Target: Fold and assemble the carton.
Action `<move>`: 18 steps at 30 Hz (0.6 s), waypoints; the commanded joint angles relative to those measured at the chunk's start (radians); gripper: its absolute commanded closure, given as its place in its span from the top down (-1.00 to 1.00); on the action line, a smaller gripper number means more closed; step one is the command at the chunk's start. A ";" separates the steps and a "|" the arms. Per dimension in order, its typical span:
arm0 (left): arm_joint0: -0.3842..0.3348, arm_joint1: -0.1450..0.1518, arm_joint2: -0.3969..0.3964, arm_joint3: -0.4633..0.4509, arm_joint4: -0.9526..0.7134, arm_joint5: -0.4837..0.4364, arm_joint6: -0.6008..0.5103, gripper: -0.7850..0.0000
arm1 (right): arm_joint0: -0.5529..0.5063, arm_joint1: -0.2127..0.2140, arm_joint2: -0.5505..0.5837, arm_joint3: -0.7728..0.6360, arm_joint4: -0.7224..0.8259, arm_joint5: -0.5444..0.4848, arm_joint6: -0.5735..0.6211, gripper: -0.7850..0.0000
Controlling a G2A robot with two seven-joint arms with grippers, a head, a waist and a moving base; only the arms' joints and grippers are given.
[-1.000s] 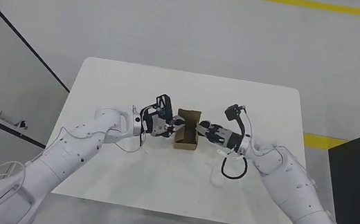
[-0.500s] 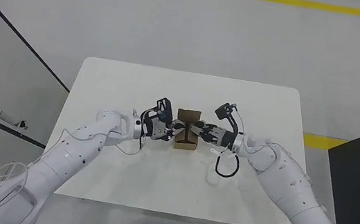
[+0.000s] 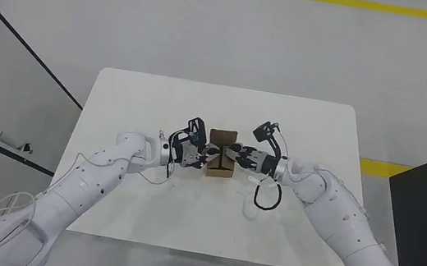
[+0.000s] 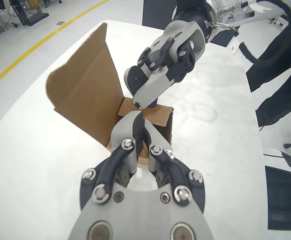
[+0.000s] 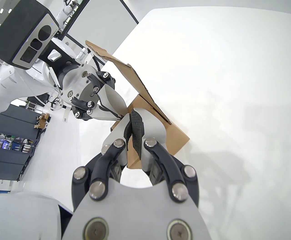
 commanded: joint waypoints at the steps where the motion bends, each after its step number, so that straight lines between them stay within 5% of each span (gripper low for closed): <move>1: -0.001 -0.001 -0.003 0.001 0.000 -0.001 0.002 -1.00 | 0.001 -0.001 -0.001 0.003 0.001 0.002 0.002 -1.00; 18: 0.006 -0.008 -0.024 -0.008 0.013 -0.002 -0.004 -1.00 | -0.002 -0.004 0.016 0.002 0.006 -0.014 0.009 -1.00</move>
